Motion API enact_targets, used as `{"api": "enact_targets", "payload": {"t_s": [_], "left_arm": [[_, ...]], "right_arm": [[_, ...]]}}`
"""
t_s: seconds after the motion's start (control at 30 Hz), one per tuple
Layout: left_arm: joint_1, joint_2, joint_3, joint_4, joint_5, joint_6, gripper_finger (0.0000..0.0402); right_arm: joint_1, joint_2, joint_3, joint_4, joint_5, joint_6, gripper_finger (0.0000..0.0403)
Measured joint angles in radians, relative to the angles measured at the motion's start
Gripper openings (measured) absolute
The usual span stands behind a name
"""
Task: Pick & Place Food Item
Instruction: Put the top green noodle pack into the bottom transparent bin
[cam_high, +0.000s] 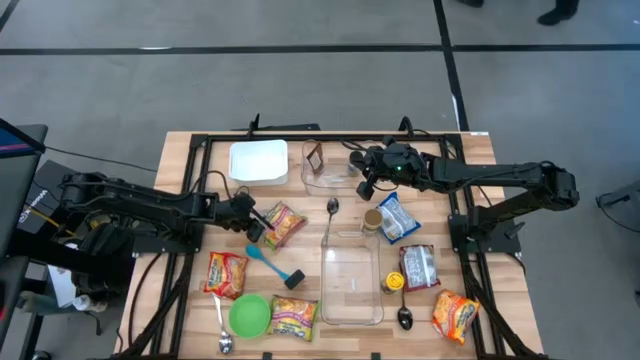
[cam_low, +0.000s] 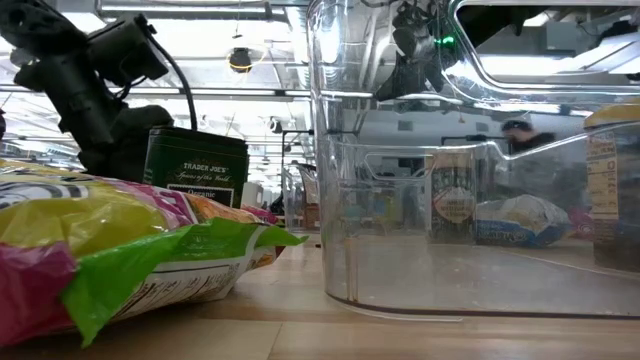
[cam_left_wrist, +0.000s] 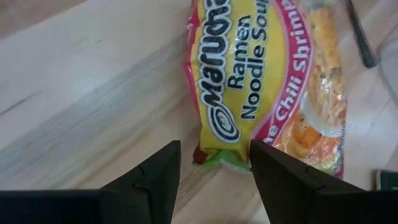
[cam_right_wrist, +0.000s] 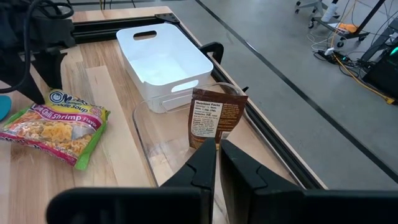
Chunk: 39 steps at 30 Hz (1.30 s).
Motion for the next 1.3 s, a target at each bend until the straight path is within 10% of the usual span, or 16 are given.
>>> {"api": "enact_targets", "payload": {"t_s": [1.3], "left_arm": [[0.0, 0.0, -0.001, 0.048, -0.039, 0.068, 0.0003]], "right_arm": [[0.0, 0.0, 0.0, 0.0, 0.0, 0.0, 0.0014]]}}
